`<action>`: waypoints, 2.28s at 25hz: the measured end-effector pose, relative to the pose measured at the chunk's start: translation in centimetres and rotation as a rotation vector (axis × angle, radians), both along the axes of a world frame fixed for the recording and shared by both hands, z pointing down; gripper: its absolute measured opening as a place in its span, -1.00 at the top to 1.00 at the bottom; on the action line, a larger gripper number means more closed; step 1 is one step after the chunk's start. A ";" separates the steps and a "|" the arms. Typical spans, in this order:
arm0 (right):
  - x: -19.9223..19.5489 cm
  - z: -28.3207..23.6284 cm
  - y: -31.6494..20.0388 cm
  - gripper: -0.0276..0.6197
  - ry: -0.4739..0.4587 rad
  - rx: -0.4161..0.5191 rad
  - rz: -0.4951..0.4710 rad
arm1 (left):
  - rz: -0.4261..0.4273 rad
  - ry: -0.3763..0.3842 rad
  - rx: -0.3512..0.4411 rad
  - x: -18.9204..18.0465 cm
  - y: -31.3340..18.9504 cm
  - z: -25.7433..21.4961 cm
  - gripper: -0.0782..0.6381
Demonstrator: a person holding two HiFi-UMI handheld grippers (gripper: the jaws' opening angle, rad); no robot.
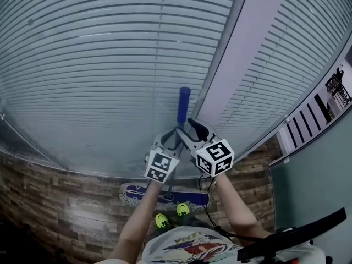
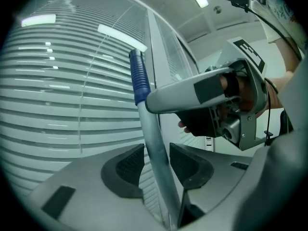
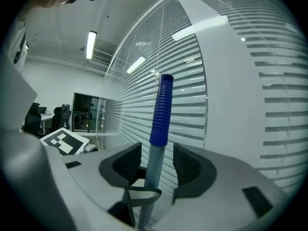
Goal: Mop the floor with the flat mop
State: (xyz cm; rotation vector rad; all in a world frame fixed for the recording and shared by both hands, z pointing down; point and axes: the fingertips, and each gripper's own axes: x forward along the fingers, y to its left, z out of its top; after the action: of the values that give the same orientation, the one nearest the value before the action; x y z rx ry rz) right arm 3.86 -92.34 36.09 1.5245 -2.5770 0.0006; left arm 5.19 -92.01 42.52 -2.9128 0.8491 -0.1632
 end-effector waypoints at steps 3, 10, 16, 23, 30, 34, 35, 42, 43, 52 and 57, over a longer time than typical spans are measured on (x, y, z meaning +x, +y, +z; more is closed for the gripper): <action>0.2 -1.3 -0.9 0.35 -0.006 0.023 -0.010 | 0.019 0.002 -0.008 0.8 -0.2 0.1 0.38; -0.8 -6.0 1.0 0.35 0.014 0.153 -0.055 | 0.045 0.031 0.005 1.0 3.8 -0.4 0.41; -1.1 -7.3 4.5 0.43 -0.006 0.188 -0.153 | 0.015 -0.029 0.042 1.5 7.5 -0.6 0.42; 1.8 -8.1 12.6 0.50 -0.167 0.193 -0.269 | 0.126 0.005 0.267 4.1 15.0 -6.1 0.27; 5.8 -6.6 24.4 0.54 -0.212 0.211 -0.387 | 0.161 -0.081 0.331 10.3 25.3 -6.4 0.25; 7.7 -6.2 32.0 0.55 -0.221 0.225 -0.460 | 0.145 -0.025 0.279 12.3 32.3 -5.9 0.30; 8.1 -6.1 33.8 0.55 -0.219 0.227 -0.479 | 0.142 -0.003 0.256 12.8 34.0 -5.8 0.37; 10.2 -4.2 42.9 0.55 -0.182 0.204 -0.612 | 0.145 -0.072 0.185 15.1 42.1 -3.2 0.42; 10.4 -3.8 44.1 0.55 -0.149 0.193 -0.635 | 0.147 -0.090 0.166 15.4 43.2 -2.6 0.45; 10.9 -0.5 53.1 0.52 -0.064 0.125 -0.753 | 0.160 -0.093 0.148 16.4 51.1 0.1 0.48; 9.1 1.4 58.0 0.50 -0.046 0.079 -0.793 | 0.148 -0.048 0.093 14.6 55.3 1.6 0.48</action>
State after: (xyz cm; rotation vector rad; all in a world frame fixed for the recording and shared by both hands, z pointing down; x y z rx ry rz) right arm 12.94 -34.36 37.50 0.4303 -3.0490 -0.1544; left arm 19.84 -36.70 44.13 -2.8577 0.6143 -0.1751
